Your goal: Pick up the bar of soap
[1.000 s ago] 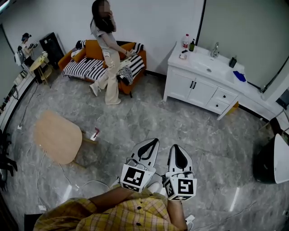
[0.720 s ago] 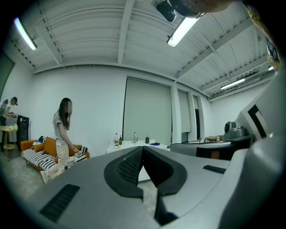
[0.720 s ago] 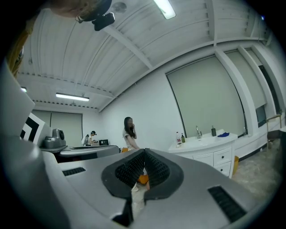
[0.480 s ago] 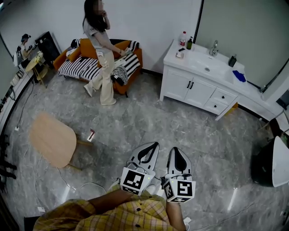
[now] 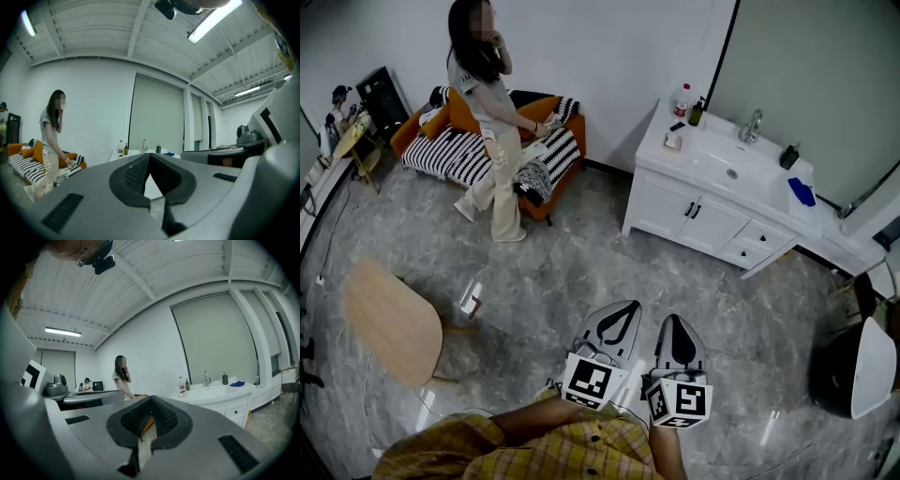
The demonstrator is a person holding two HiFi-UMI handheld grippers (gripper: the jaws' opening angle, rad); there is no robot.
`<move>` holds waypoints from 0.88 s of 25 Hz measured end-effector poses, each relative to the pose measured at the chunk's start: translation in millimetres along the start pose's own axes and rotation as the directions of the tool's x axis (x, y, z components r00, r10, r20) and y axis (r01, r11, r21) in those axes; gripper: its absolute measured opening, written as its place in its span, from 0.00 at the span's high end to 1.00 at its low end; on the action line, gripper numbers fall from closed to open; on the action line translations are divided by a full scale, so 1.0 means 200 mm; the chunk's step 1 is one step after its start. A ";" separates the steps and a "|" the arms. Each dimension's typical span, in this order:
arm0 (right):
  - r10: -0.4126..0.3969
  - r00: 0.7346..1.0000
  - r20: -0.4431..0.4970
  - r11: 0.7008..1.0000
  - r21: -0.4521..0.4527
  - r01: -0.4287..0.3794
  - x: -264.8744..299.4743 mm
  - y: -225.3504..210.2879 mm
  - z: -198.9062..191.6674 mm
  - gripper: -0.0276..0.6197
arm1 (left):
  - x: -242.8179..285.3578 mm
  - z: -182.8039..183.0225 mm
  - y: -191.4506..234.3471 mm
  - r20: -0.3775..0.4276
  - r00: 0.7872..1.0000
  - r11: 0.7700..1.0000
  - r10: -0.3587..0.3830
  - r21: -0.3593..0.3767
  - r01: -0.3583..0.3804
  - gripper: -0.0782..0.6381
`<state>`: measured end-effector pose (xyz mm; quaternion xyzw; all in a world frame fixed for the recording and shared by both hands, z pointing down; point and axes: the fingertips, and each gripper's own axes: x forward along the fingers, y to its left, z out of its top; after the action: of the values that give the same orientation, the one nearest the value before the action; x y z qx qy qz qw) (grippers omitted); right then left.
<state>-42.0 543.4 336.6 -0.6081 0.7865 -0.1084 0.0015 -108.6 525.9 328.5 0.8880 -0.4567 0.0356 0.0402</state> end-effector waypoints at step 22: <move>-0.030 0.999 -0.035 0.999 -0.020 0.029 1.51 -0.42 0.24 0.93 | 1.32 0.13 0.91 -0.010 1.000 1.000 0.013 -0.025 -0.013 0.87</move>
<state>-33.5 226.9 342.6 -0.6177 0.7783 -0.1112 -0.0199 -102.9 203.5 335.3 0.8843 -0.4626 0.0347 0.0532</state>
